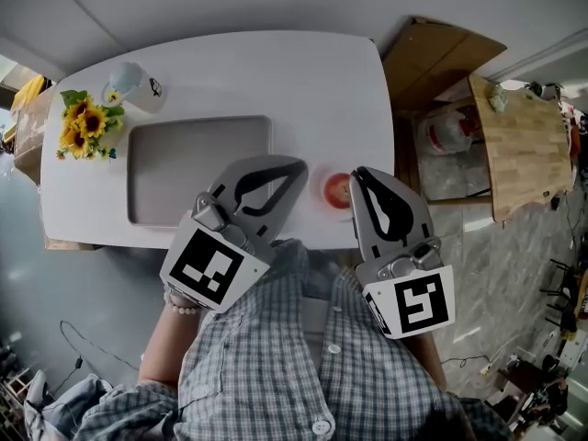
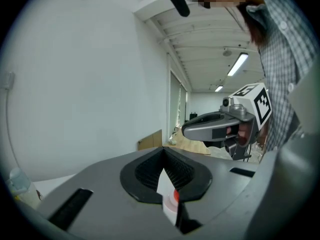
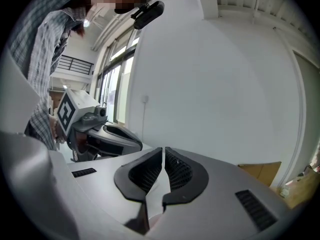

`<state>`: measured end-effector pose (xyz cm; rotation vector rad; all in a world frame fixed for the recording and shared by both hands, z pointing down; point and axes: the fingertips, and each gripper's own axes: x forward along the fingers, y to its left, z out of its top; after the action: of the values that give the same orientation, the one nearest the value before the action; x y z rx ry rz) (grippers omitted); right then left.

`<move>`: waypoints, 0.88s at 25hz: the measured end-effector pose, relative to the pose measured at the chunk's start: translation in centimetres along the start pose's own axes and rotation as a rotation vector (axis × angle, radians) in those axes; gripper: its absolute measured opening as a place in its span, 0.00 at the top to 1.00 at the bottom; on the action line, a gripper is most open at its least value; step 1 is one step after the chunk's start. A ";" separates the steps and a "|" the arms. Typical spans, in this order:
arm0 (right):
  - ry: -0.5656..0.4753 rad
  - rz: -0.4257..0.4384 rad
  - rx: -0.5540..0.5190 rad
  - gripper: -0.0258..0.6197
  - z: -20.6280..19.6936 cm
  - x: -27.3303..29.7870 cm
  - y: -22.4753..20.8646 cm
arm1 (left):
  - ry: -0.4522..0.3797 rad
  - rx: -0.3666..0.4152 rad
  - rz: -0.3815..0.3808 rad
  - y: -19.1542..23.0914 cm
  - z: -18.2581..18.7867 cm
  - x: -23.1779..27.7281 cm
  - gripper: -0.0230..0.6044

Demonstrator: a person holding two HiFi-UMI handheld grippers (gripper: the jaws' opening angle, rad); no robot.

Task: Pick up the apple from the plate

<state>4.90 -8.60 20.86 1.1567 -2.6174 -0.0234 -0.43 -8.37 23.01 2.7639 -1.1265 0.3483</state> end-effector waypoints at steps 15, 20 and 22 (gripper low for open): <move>-0.015 0.004 0.001 0.91 0.2 0.0 0.8 | -0.002 -0.023 0.012 0.2 -0.3 -0.2 0.95; -0.003 -0.004 0.004 0.91 -0.1 0.0 0.7 | 0.003 -0.037 0.020 0.4 -0.5 -0.4 0.95; -0.001 -0.010 0.010 0.91 -0.2 0.0 0.5 | 0.005 -0.041 0.022 0.5 -0.7 -0.5 0.95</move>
<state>4.56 -8.24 21.15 1.1731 -2.6154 -0.0125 -1.24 -8.19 23.59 2.7157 -1.1507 0.3300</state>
